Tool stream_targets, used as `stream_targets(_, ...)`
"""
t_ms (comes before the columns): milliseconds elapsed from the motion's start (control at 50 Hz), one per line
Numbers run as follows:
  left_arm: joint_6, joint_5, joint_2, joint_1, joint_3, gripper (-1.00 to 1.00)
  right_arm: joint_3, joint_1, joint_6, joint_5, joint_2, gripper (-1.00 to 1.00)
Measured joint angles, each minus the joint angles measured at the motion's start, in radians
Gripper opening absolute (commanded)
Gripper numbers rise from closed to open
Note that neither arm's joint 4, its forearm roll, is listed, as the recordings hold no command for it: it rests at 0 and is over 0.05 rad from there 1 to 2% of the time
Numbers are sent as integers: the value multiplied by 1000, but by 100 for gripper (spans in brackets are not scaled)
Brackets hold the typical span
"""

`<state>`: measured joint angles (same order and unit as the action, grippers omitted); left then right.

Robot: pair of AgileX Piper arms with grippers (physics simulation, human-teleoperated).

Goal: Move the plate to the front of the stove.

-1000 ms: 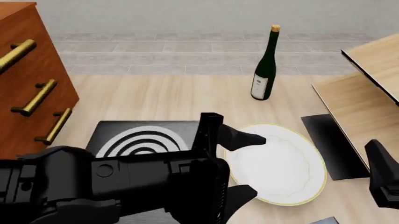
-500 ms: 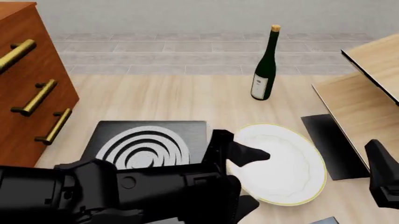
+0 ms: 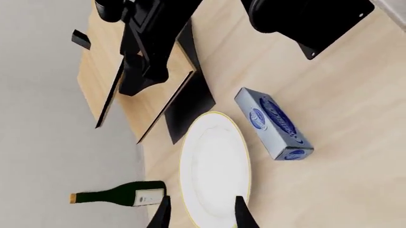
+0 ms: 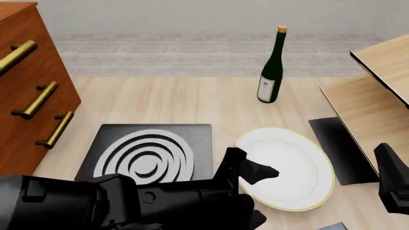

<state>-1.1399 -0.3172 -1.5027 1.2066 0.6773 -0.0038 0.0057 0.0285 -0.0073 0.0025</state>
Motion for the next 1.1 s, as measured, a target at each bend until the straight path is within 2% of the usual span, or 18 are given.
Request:
stream_targets(580, -45, -65, -94, -20, -12, 100, 0, 1, 0, -1, 0, 100)
stream_targets(1100, -77, -68, -173, -36, 15, 100, 0, 3, 1, -2, 0, 100)
